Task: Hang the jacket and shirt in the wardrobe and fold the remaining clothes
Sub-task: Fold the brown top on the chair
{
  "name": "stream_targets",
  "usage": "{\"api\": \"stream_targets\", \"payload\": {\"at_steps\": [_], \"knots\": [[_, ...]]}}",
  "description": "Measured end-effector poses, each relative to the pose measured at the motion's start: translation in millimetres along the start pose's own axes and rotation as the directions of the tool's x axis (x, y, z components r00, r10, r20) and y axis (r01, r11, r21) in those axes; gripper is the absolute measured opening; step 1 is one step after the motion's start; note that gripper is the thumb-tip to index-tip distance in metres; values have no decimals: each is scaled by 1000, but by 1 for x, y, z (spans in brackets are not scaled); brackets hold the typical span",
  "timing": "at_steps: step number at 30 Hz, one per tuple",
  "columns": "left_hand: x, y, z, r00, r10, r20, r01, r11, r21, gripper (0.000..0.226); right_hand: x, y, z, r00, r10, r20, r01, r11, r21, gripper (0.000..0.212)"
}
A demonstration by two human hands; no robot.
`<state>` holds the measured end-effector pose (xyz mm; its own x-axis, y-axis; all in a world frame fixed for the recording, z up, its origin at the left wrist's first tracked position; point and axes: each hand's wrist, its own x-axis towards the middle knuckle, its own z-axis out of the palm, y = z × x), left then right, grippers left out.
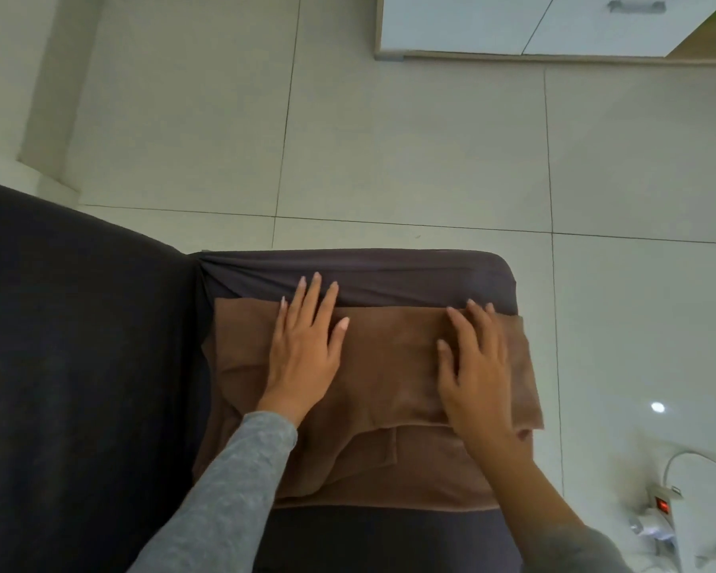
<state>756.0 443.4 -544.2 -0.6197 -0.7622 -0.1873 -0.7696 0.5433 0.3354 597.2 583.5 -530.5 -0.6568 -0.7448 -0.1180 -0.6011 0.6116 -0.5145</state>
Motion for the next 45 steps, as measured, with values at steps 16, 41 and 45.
{"api": "stream_targets", "payload": {"at_steps": [16, 41, 45], "knots": [[-118, -21, -30, 816, -514, -264, 386, 825, -413, 35, -122, -93, 27, 913, 354, 203, -408, 771, 489, 19], [-112, -30, -38, 615, -672, 413, 438, -144, -887, 46, -117, -105, 35, 616, 474, 629, -765, 170, 621, 41], [-120, -32, -37, 666, -573, 478, 548, -59, -834, 44, -127, -98, 31, 603, 458, 653, -784, 191, 590, 15]]}}
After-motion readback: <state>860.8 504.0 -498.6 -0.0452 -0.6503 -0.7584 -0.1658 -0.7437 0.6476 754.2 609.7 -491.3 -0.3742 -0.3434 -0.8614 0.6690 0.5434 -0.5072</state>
